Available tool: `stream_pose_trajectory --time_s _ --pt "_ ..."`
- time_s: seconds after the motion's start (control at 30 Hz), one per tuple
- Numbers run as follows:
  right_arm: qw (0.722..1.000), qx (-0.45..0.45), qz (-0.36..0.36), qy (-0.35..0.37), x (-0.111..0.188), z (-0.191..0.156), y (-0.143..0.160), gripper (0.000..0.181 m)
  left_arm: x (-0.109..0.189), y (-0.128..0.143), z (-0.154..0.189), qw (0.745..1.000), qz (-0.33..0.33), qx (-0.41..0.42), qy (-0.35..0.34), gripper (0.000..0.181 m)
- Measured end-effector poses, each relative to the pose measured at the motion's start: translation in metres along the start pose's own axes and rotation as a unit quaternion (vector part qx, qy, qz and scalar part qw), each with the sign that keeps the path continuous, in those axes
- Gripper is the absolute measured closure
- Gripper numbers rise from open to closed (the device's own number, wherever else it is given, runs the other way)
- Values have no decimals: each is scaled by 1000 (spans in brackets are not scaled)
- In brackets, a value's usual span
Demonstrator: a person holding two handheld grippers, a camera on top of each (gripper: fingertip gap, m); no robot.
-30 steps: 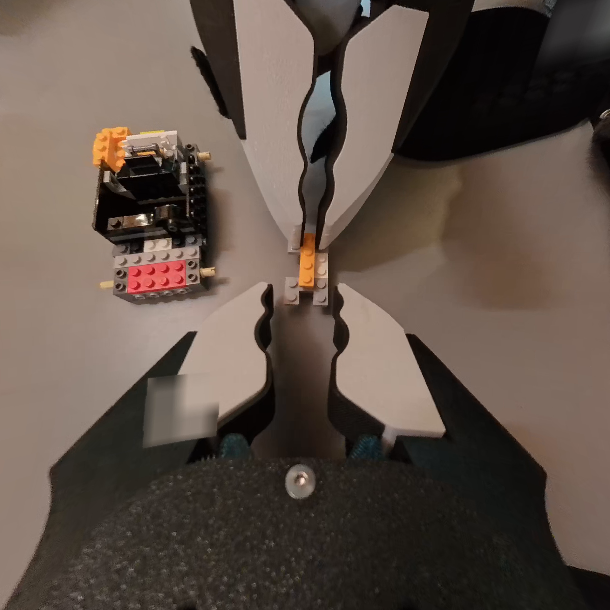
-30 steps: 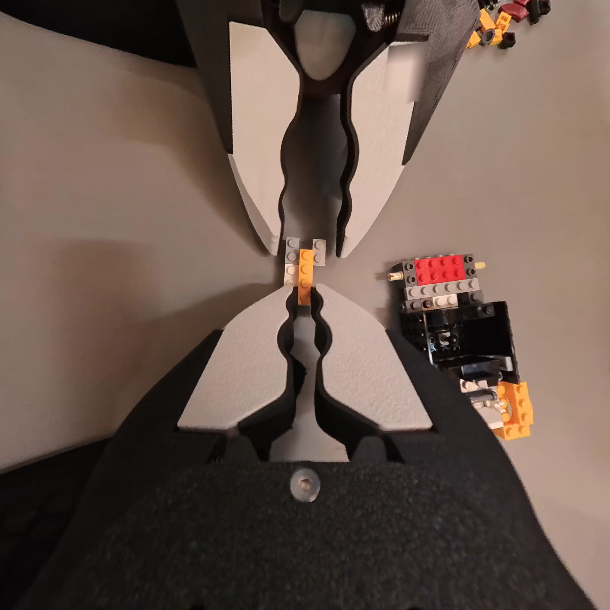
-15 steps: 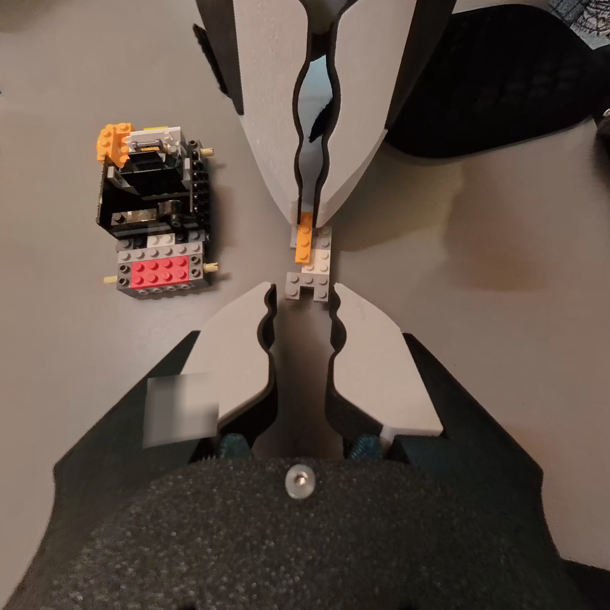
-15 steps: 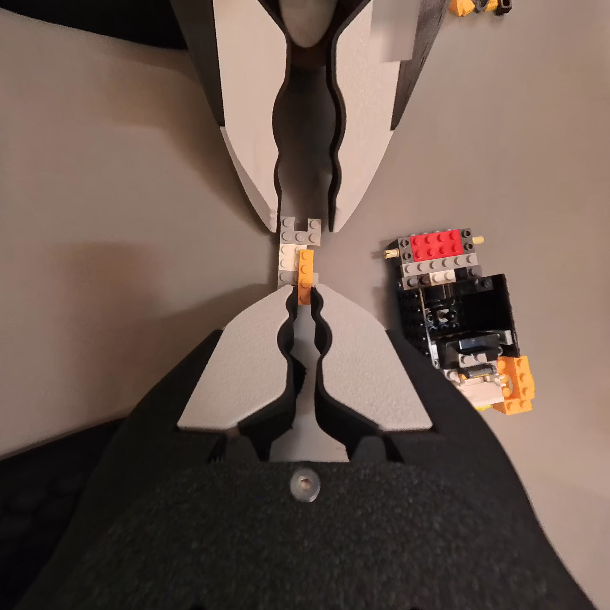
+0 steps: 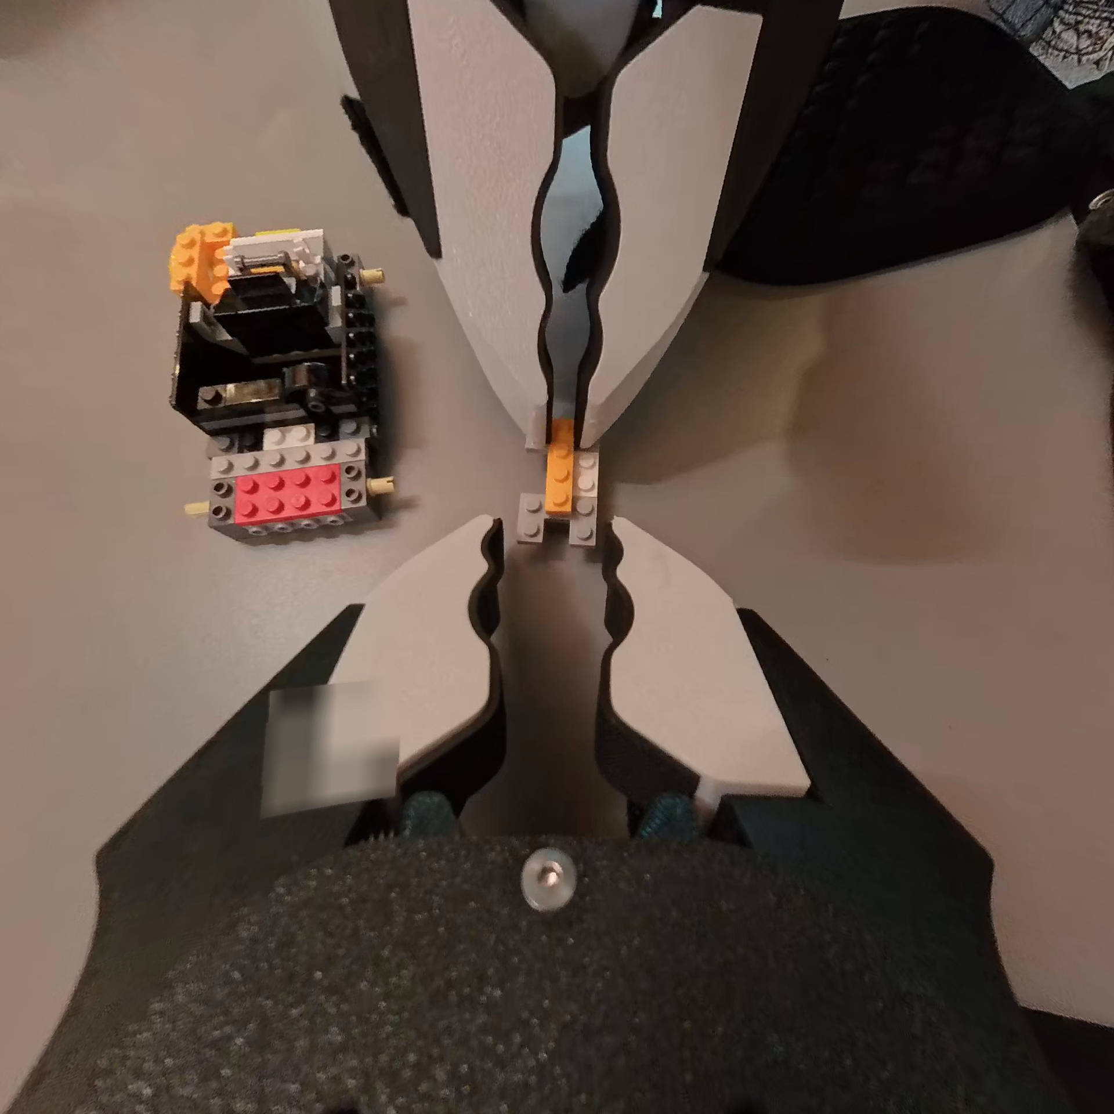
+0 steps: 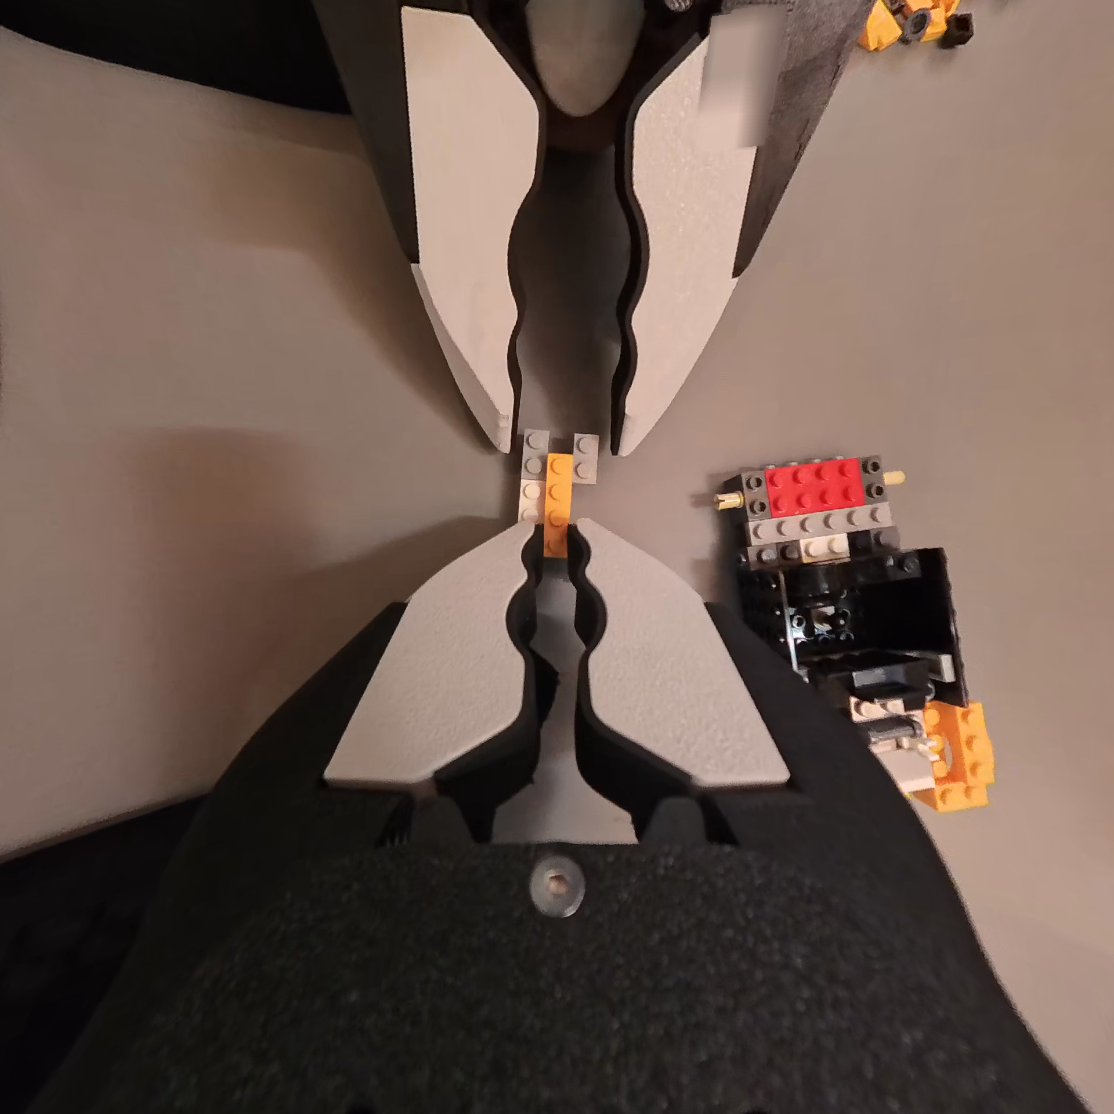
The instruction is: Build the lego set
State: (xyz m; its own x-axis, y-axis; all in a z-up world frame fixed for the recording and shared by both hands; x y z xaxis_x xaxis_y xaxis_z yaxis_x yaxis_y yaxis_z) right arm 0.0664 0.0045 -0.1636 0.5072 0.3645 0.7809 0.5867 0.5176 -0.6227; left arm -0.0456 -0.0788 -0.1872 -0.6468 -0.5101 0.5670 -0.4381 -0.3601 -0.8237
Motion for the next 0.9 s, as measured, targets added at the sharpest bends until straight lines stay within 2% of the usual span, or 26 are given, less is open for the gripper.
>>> stream_pose_trajectory --time_s 0.9 --pt "1000 -5 12 -17 -1 1 1 172 -5 1 2 1000 -23 -11 1 147"
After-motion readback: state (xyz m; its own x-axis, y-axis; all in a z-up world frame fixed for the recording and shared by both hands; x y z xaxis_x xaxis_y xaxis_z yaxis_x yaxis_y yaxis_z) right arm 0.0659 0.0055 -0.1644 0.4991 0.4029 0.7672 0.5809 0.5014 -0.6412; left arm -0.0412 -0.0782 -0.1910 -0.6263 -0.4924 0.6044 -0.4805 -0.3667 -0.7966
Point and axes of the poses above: each gripper's, where its closed fingertips meet, x back along the fingers, y out of its underside, z = x × y across the jaws, the point moved 9 cm from there along x, back along the fingers, and after that the axes turned 4 degrees about z, right-handed, at the moved point
